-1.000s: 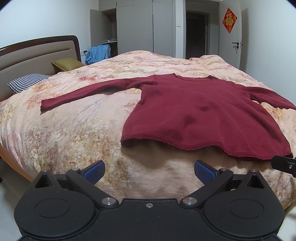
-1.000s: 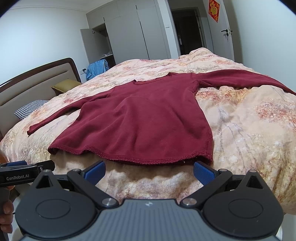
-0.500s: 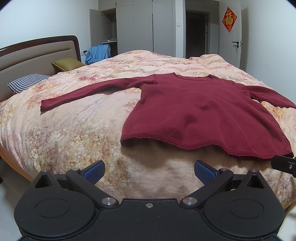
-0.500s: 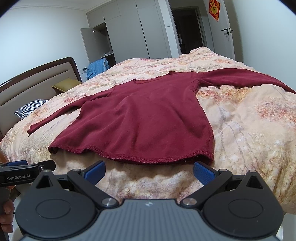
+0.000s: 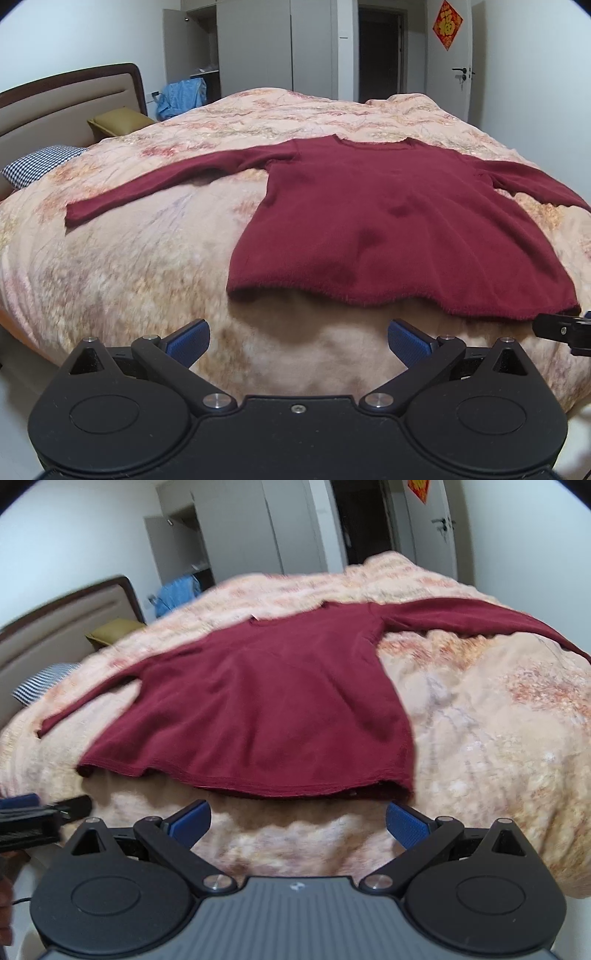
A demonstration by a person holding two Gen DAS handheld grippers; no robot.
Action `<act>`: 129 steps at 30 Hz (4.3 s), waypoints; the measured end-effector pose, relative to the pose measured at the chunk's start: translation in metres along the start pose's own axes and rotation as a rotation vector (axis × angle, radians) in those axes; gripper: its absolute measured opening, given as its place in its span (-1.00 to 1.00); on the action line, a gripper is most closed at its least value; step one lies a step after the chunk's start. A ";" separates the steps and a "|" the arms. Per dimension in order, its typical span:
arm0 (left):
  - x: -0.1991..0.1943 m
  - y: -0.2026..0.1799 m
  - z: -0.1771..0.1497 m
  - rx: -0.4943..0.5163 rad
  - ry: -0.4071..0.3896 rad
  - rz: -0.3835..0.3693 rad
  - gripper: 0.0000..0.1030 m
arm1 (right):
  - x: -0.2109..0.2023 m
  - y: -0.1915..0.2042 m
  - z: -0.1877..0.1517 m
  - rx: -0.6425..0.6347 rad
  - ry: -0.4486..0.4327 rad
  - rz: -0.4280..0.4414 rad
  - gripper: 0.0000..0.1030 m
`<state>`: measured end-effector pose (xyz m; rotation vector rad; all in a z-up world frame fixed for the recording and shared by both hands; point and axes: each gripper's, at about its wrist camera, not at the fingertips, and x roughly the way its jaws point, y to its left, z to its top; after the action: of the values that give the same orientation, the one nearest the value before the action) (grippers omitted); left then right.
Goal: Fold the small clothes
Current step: 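Move the right tool to a sweater sleeve cuff and grasp it, then lift the sleeve with the right tool and lay it across the sweater body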
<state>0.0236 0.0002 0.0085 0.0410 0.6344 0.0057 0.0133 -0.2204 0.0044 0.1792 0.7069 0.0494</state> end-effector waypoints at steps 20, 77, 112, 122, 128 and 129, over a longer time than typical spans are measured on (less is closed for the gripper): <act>0.096 -0.084 0.139 0.161 -0.019 -0.017 0.99 | 0.054 -0.077 0.104 0.069 -0.058 -0.189 1.00; 0.226 -0.040 0.291 -0.055 0.009 -0.110 0.99 | 0.124 -0.156 0.295 -0.086 -0.616 -0.310 -0.87; 0.318 -0.018 0.218 -0.083 0.065 -0.090 0.95 | 0.245 -0.136 0.271 -0.035 -0.115 0.051 0.32; 0.331 -0.027 0.206 -0.007 0.126 -0.048 0.98 | 0.263 -0.180 0.304 -0.009 -0.178 0.013 -0.86; 0.329 -0.029 0.210 -0.033 0.138 -0.036 0.97 | 0.266 -0.190 0.286 0.028 -0.090 0.019 -0.58; 0.325 -0.027 0.211 -0.041 0.136 -0.046 0.97 | 0.257 -0.195 0.280 0.069 -0.092 0.046 -0.50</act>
<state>0.4102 -0.0291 -0.0159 -0.0141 0.7707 -0.0228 0.3877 -0.4261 0.0130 0.2624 0.6134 0.0606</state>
